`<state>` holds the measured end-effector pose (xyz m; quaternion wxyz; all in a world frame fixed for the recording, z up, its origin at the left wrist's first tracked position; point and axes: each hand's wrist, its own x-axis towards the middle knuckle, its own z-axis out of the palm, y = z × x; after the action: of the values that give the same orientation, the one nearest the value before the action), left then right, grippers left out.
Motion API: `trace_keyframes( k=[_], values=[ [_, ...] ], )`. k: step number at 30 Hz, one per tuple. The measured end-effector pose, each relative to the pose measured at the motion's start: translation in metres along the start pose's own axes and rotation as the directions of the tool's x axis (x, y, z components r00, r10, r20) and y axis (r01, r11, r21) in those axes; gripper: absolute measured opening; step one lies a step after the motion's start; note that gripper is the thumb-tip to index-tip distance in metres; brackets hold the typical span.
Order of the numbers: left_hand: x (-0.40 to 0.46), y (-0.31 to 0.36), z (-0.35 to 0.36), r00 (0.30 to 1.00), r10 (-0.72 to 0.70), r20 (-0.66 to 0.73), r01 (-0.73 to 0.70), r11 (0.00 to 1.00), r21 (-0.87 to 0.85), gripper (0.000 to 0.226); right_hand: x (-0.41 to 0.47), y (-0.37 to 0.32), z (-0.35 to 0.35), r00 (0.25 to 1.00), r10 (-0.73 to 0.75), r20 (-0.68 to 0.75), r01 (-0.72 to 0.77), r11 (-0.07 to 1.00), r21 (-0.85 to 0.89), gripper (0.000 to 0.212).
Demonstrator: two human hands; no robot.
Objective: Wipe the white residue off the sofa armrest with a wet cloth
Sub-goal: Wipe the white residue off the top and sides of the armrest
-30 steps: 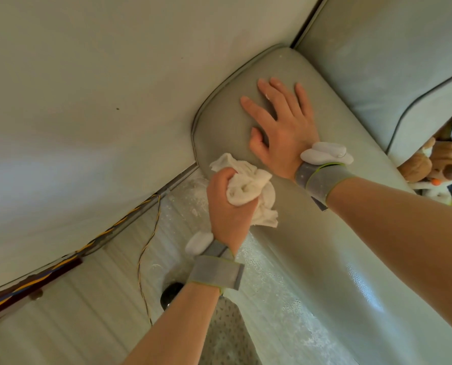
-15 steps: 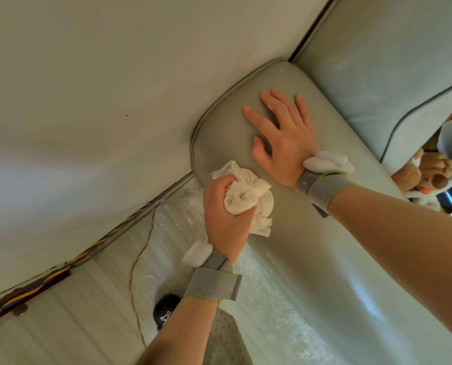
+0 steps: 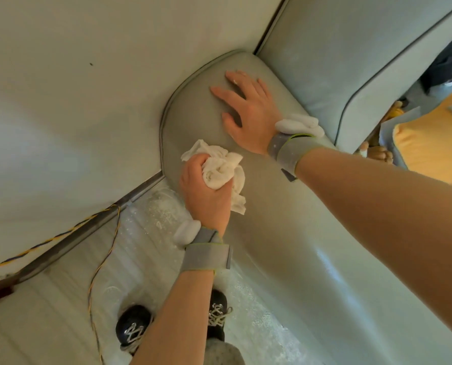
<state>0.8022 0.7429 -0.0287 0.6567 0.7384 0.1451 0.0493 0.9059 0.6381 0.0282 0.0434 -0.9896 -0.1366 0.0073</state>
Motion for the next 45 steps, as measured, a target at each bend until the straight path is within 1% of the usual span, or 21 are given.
trace_keyframes(
  k=[3, 6, 8, 9, 10, 12, 16, 18, 19, 21, 22, 23, 25, 27, 29, 32, 33, 36, 39, 42, 45],
  values=[
    [0.003, -0.003, 0.004, 1.0, 0.001, -0.027, -0.001, 1.0, 0.008, 0.041, 0.002, 0.0, -0.005, 0.999, 0.019, 0.046, -0.018, 1.0, -0.014, 0.054],
    [-0.002, 0.001, 0.012, 0.991, 0.006, -0.131, -0.003, 1.0, 0.019, 0.039, -0.004, -0.004, 0.0, 0.998, 0.05, 0.041, -0.048, 0.997, -0.056, 0.057],
    [-0.004, 0.006, 0.017, 0.981, -0.03, -0.19, 0.03, 1.0, -0.001, 0.039, -0.008, -0.007, 0.002, 0.998, 0.049, 0.038, -0.046, 0.997, -0.059, 0.059],
    [-0.006, 0.006, 0.018, 0.979, -0.063, -0.196, 0.061, 0.998, -0.016, 0.039, -0.009, -0.008, 0.002, 0.998, 0.042, 0.055, -0.039, 0.998, -0.049, 0.06],
    [-0.008, 0.006, 0.019, 0.979, -0.094, -0.182, 0.091, 0.996, -0.021, 0.039, -0.009, -0.007, 0.0, 0.996, 0.041, 0.08, -0.038, 0.999, -0.032, 0.059],
    [-0.02, 0.005, 0.019, 0.988, -0.087, -0.126, 0.088, 0.996, 0.0, 0.041, -0.007, -0.006, -0.004, 0.992, 0.044, 0.121, -0.046, 0.999, 0.014, 0.06],
    [-0.061, 0.005, 0.021, 0.997, 0.051, 0.053, -0.056, 0.994, 0.092, 0.037, -0.005, -0.007, -0.011, 0.984, 0.067, 0.165, -0.082, 0.993, 0.084, 0.058],
    [-0.062, 0.004, 0.018, 0.99, 0.072, 0.123, -0.088, 0.988, 0.123, 0.033, -0.004, -0.006, -0.012, 0.983, 0.077, 0.169, -0.096, 0.99, 0.106, 0.058],
    [-0.058, 0.003, 0.015, 0.988, 0.06, 0.14, -0.075, 0.991, 0.11, 0.031, -0.003, -0.006, -0.013, 0.982, 0.076, 0.173, -0.097, 0.988, 0.117, 0.058],
    [-0.049, 0.006, 0.008, 0.994, -0.024, 0.111, 0.021, 0.999, 0.032, 0.029, -0.004, -0.005, -0.014, 0.981, 0.068, 0.18, -0.092, 0.988, 0.128, 0.058],
    [-0.044, 0.007, 0.005, 0.996, -0.062, 0.066, 0.062, 0.998, 0.003, 0.031, -0.004, -0.005, -0.015, 0.982, 0.068, 0.177, -0.091, 0.988, 0.128, 0.059],
    [-0.041, 0.009, 0.004, 0.997, -0.071, 0.012, 0.071, 0.997, 0.0, 0.035, -0.004, -0.004, -0.014, 0.983, 0.066, 0.172, -0.088, 0.988, 0.129, 0.059],
    [-0.037, 0.014, 0.009, 0.999, -0.017, -0.045, 0.019, 0.999, 0.046, 0.04, -0.004, -0.004, -0.014, 0.983, 0.069, 0.168, -0.092, 0.986, 0.137, 0.059],
    [-0.038, 0.014, 0.02, 0.998, 0.033, -0.05, -0.028, 0.994, 0.102, 0.041, -0.005, -0.004, -0.014, 0.983, 0.075, 0.168, -0.1, 0.984, 0.147, 0.058],
    [-0.047, 0.013, 0.027, 0.998, 0.04, -0.048, -0.033, 0.989, 0.142, 0.042, -0.004, -0.004, -0.013, 0.982, 0.074, 0.172, -0.1, 0.983, 0.153, 0.058],
    [-0.071, 0.008, 0.031, 0.985, 0.171, 0.024, -0.172, 0.962, 0.211, 0.035, -0.002, -0.006, -0.017, 0.98, 0.076, 0.186, -0.106, 0.982, 0.157, 0.058],
    [-0.08, 0.009, 0.033, 0.981, 0.188, 0.045, -0.193, 0.955, 0.224, 0.034, -0.002, -0.006, -0.018, 0.978, 0.082, 0.194, -0.113, 0.982, 0.151, 0.057],
    [-0.1, 0.013, 0.04, 0.985, 0.156, 0.074, -0.17, 0.95, 0.263, 0.035, 0.001, -0.006, -0.019, 0.969, 0.086, 0.23, -0.119, 0.984, 0.135, 0.055],
    [-0.106, 0.019, 0.036, 0.976, 0.125, 0.178, -0.176, 0.936, 0.306, 0.033, 0.01, -0.007, -0.03, 0.951, 0.085, 0.296, -0.133, 0.981, 0.143, 0.05],
    [-0.101, 0.03, 0.025, 0.941, -0.102, 0.323, 0.023, 0.971, 0.239, 0.031, 0.004, -0.007, -0.047, 0.927, 0.098, 0.363, -0.193, 0.952, 0.237, 0.043],
    [-0.091, 0.051, 0.012, 0.863, -0.306, 0.403, 0.266, 0.952, 0.151, 0.033, -0.024, -0.011, -0.06, 0.947, 0.076, 0.312, -0.192, 0.913, 0.359, 0.043]
  ],
)
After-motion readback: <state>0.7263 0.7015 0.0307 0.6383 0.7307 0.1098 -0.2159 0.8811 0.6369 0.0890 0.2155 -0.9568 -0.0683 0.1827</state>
